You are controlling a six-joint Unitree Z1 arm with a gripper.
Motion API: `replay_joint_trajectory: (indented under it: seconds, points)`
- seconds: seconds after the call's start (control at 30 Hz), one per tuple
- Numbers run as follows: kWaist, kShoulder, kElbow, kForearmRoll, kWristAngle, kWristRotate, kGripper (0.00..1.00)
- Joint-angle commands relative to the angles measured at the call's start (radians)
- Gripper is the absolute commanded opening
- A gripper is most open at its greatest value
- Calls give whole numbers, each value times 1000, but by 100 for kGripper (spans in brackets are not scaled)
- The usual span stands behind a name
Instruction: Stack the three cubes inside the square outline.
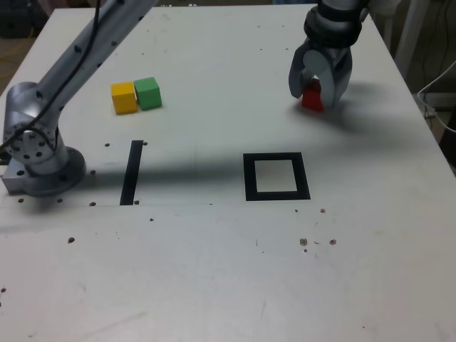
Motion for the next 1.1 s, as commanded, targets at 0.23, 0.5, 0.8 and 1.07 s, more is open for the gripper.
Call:
replay_joint_trajectory:
  seconds: [0.23,0.5,0.8,1.07]
  points:
    - [-19,-59,-5,36,-6,4,30]
    - [-96,-207,83,81,5,-54,30]
    - [-193,-321,295,78,-17,-263,30]
    - [-301,-438,410,63,-27,-586,30]
